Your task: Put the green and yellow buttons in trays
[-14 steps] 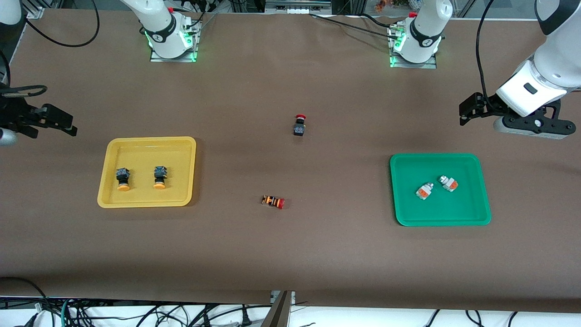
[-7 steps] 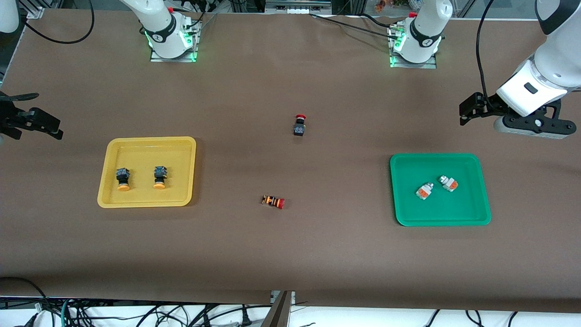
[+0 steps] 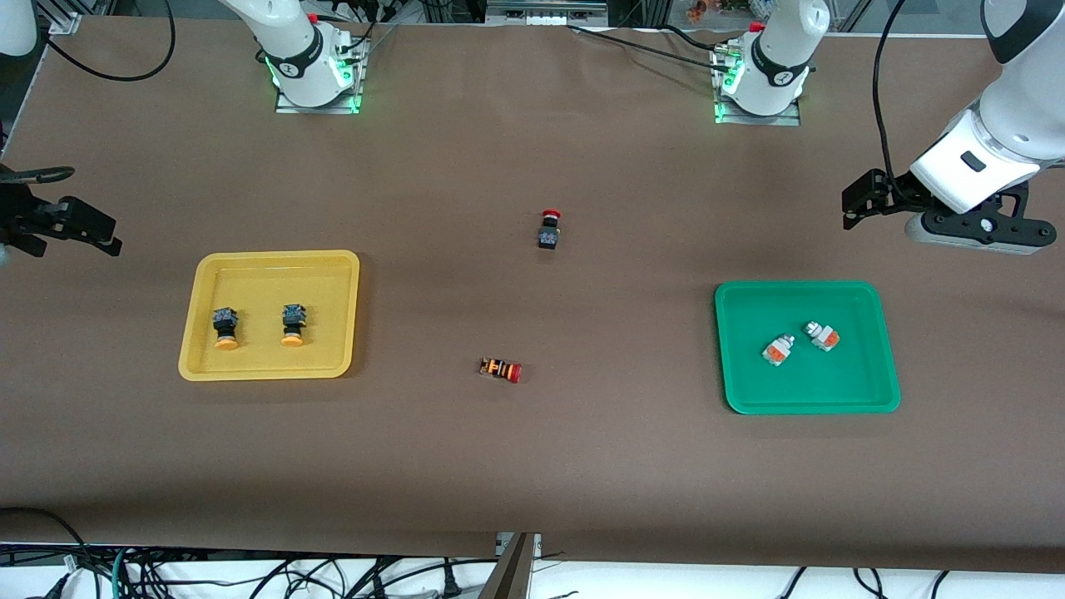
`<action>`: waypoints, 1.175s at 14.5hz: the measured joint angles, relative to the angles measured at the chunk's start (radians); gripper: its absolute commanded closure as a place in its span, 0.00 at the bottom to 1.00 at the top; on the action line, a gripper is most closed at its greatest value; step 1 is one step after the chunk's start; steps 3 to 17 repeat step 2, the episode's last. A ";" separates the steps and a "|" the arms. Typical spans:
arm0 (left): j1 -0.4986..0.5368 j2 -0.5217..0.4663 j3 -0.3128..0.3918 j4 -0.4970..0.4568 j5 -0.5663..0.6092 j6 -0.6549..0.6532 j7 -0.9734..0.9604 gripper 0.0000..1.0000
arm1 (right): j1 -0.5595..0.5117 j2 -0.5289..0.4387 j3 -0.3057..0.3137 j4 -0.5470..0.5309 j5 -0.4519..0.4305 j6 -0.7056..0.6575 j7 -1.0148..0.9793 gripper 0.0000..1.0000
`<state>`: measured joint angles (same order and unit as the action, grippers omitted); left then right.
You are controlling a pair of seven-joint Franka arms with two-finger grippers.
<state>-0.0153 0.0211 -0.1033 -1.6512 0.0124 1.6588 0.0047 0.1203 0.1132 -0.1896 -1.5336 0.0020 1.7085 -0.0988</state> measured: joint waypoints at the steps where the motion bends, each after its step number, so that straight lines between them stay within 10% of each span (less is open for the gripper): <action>1: 0.000 0.000 0.001 0.000 0.000 0.000 0.000 0.00 | 0.000 0.000 -0.002 0.001 0.000 0.000 0.000 0.00; 17: 0.001 0.000 0.001 0.000 0.000 0.000 0.000 0.00 | 0.000 0.000 -0.003 0.002 0.000 0.000 0.000 0.00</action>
